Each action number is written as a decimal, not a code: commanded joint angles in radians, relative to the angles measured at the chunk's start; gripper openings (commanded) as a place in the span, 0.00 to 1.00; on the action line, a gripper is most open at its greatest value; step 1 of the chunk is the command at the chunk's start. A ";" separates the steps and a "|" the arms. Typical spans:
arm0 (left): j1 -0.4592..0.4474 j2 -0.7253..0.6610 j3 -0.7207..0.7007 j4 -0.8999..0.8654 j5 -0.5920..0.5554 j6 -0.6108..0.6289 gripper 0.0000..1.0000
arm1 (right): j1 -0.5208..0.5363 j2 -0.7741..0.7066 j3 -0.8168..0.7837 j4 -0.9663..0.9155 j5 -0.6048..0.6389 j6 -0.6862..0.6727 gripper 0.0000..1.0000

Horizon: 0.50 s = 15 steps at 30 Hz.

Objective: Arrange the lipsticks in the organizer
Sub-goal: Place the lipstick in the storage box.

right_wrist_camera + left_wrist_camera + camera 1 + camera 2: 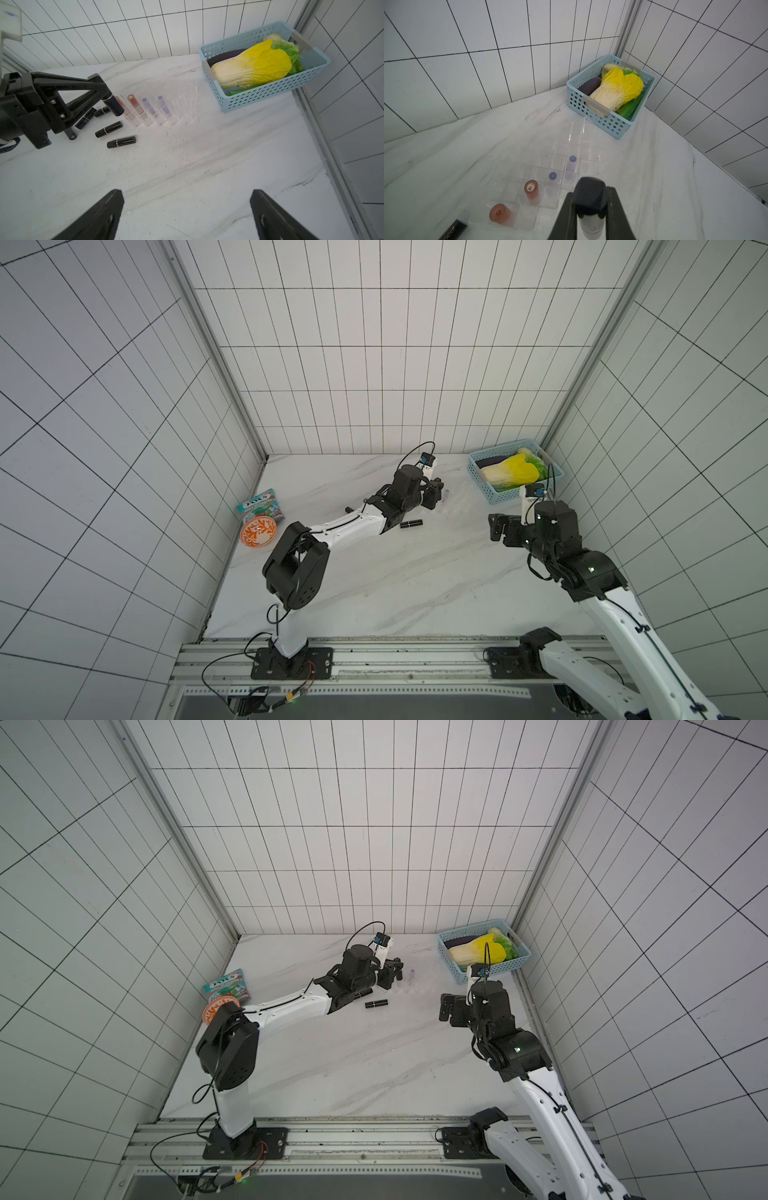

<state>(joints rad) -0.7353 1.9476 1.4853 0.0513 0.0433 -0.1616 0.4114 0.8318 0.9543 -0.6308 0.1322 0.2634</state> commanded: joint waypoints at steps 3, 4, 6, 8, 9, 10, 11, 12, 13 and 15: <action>-0.017 0.116 0.144 0.053 -0.058 0.084 0.10 | -0.056 -0.003 -0.062 0.055 -0.051 0.025 0.99; -0.021 0.124 0.148 0.058 -0.084 0.091 0.09 | -0.063 -0.006 -0.069 0.059 -0.056 0.025 0.99; -0.023 0.132 0.127 0.086 -0.143 0.098 0.08 | -0.077 -0.015 -0.088 0.070 -0.076 0.029 1.00; -0.022 0.138 0.096 0.122 -0.184 0.117 0.06 | -0.084 -0.023 -0.106 0.087 -0.091 0.034 1.00; -0.019 0.143 0.092 0.123 -0.203 0.125 0.06 | -0.087 -0.024 -0.112 0.093 -0.099 0.036 1.00; -0.017 0.150 0.092 0.119 -0.221 0.134 0.06 | -0.090 -0.023 -0.118 0.098 -0.107 0.037 1.00; -0.015 0.154 0.092 0.116 -0.239 0.140 0.06 | -0.092 -0.020 -0.123 0.103 -0.114 0.039 1.00; -0.014 0.157 0.088 0.118 -0.267 0.139 0.05 | -0.093 -0.019 -0.127 0.106 -0.121 0.039 1.00; -0.012 0.157 0.079 0.122 -0.287 0.143 0.05 | -0.095 -0.015 -0.129 0.109 -0.128 0.040 1.00; -0.007 0.157 0.061 0.121 -0.303 0.137 0.05 | -0.097 -0.011 -0.133 0.112 -0.138 0.040 0.99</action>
<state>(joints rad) -0.7490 2.0773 1.5738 0.1410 -0.1772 -0.0463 0.3264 0.8207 0.8371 -0.5579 0.0296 0.2913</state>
